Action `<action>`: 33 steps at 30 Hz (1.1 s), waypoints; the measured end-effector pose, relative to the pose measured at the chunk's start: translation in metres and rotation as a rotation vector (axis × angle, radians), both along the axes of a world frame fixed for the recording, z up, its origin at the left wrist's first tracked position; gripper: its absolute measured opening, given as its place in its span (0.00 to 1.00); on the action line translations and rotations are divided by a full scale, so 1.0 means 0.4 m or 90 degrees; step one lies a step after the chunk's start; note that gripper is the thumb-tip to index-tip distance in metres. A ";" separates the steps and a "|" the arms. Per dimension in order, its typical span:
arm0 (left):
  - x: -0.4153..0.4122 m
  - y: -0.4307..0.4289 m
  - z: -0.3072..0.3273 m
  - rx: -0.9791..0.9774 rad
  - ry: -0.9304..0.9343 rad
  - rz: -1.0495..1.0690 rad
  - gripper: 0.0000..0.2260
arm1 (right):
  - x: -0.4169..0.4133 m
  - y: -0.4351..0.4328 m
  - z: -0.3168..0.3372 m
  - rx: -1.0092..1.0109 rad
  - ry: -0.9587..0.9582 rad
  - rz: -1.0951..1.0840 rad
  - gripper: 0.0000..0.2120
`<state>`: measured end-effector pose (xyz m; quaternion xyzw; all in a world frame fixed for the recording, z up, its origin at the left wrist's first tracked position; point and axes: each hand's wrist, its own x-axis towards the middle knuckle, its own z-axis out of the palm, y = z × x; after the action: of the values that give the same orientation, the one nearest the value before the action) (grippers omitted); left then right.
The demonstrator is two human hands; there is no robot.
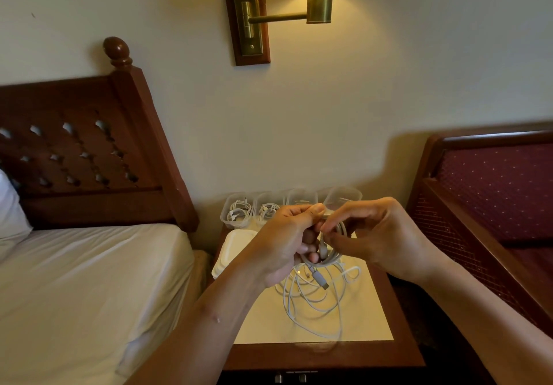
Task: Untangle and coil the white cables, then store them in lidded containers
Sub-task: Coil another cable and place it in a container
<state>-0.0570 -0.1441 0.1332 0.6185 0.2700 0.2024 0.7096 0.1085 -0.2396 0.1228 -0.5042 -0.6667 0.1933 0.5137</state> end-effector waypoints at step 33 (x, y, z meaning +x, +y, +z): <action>0.020 0.025 -0.025 -0.085 0.061 0.037 0.18 | 0.037 0.039 -0.080 0.236 -0.460 -0.093 0.12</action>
<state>-0.0491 -0.1341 0.1231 0.5707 0.3340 0.1746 0.7296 0.1233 -0.2238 0.0909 -0.4847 -0.7900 -0.1565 0.3413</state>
